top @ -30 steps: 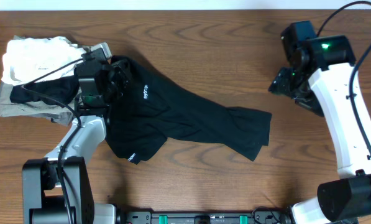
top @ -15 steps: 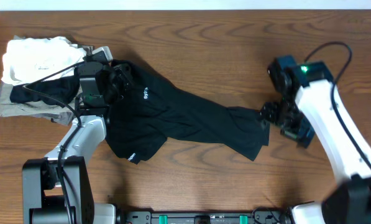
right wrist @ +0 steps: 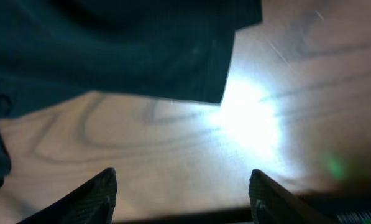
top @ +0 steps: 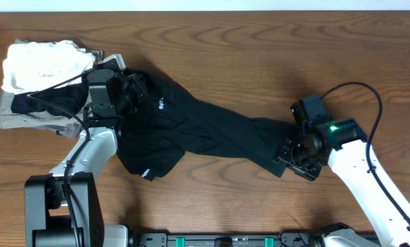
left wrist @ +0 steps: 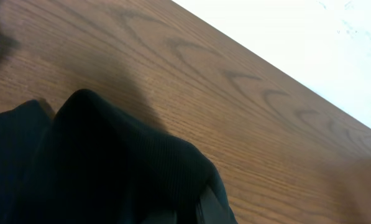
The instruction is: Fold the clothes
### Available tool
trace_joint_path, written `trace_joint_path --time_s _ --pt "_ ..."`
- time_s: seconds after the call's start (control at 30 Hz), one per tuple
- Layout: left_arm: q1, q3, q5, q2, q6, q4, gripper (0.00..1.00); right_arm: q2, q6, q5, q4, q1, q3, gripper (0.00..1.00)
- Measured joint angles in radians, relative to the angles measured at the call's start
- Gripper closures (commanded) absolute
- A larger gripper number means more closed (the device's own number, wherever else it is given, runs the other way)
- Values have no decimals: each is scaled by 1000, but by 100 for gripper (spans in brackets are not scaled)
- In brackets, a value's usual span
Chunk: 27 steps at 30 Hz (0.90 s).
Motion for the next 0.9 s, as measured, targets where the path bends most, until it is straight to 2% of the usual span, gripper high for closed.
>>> trace_joint_path --time_s 0.17,0.43,0.6,0.9 --pt "0 0 0 0 -1 -2 93 2 24 -6 78 0 -69 30" --pt "0 0 1 0 -1 -15 94 72 63 8 89 0 -100 30" --pt "0 0 0 0 -1 -36 94 150 64 19 136 0 -100 39" --pt "0 0 1 0 -1 -40 93 249 65 46 169 0 -100 37"
